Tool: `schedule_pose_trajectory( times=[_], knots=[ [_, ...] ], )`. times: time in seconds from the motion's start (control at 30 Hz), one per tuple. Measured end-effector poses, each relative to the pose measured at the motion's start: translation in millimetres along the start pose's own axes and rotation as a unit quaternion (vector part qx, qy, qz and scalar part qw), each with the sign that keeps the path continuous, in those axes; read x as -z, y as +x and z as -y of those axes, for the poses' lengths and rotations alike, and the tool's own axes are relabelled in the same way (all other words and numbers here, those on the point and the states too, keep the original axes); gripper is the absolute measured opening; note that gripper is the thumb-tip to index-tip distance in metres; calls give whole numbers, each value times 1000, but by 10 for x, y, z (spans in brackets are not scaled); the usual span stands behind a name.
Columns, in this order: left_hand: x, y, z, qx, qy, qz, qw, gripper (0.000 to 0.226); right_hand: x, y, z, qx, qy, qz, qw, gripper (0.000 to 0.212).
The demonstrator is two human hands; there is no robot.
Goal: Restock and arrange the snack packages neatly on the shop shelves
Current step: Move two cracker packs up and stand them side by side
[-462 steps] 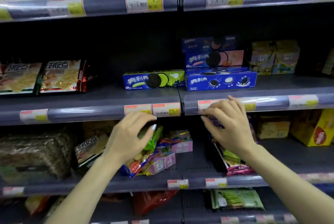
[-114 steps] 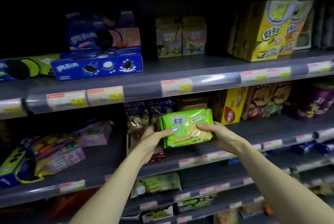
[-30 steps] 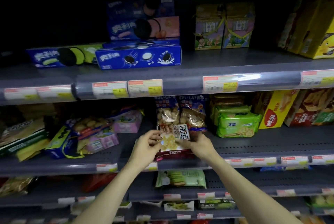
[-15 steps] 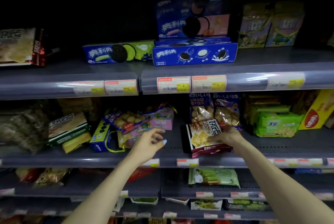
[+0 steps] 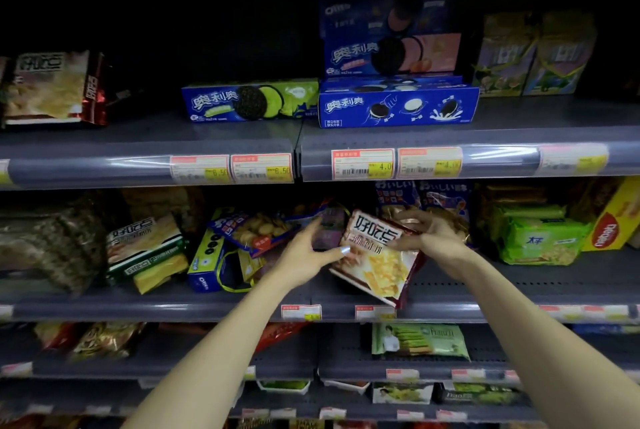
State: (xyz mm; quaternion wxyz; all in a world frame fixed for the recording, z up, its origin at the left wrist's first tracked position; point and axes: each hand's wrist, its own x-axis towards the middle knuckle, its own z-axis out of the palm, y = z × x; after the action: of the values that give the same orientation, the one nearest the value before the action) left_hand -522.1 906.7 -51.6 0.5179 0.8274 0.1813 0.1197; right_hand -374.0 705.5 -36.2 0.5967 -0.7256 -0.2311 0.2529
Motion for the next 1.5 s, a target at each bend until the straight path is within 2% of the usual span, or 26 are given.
schedule_pose_trajectory(
  times=[0.07,0.17,0.27,0.33,0.43,0.5,0.57,0.63,0.7,0.83,0.9,0.93,0.97,1.07,1.17,1.27,1.33,1.37,1.4,1.47,1.5],
  knots=[
    [-70,80,-26,21,-12,24,999,90,-41,36,42,13,-2,32,999,50],
    [-150,120,-103,40,-44,48,997,54,-74,87,72,19,7,44,999,49],
    [-192,148,-100,51,-99,35,993,38,-59,114,78,23,46,26,998,55],
    [-214,171,-84,64,-132,24,989,35,-43,137,26,13,105,10,994,67],
    [-256,178,-80,66,-147,-3,987,36,-27,148,-105,-39,171,43,984,107],
    [-276,163,-74,68,-172,-28,982,32,-40,105,-172,-69,178,87,978,117],
    [-275,126,-70,66,-187,-51,979,31,-71,79,-218,-95,179,97,974,133],
    [-235,93,-71,68,-182,-57,979,34,-103,95,-232,-104,176,94,974,137],
    [-115,50,-64,66,-168,-83,980,39,-121,139,-196,-97,186,88,974,130],
    [347,-38,73,5,-108,-198,974,33,-144,193,-119,-84,212,86,970,93],
    [635,-94,203,-17,-82,-253,964,23,-248,229,-81,-86,199,88,972,116],
    [759,-113,265,-22,-76,-272,959,19,-296,227,-47,-85,189,99,973,120],
    [892,-130,339,-26,-68,-288,955,15,-375,244,-12,-79,175,109,975,112],
    [1230,-194,541,-32,-43,-311,949,13,-714,236,162,-71,174,132,973,55],
    [1526,-283,722,-20,-26,-311,950,16,-1105,246,290,-55,188,104,975,35],
    [1861,-386,932,-5,-2,-325,946,17,-1515,233,373,-52,181,95,977,25],
    [2104,-466,1075,18,35,-338,940,27,-1755,223,425,-51,187,72,978,19],
    [2218,-507,1122,30,69,-350,934,36,-1860,237,440,-62,192,73,977,25],
    [2313,-531,1169,39,104,-364,925,44,-1958,248,457,-68,197,91,974,45],
    [2453,-572,1195,87,142,-391,905,53,-2119,301,450,-67,193,93,974,102],
    [2504,-579,1200,126,143,-391,900,60,-2178,324,439,-63,186,85,977,112]
  ],
)
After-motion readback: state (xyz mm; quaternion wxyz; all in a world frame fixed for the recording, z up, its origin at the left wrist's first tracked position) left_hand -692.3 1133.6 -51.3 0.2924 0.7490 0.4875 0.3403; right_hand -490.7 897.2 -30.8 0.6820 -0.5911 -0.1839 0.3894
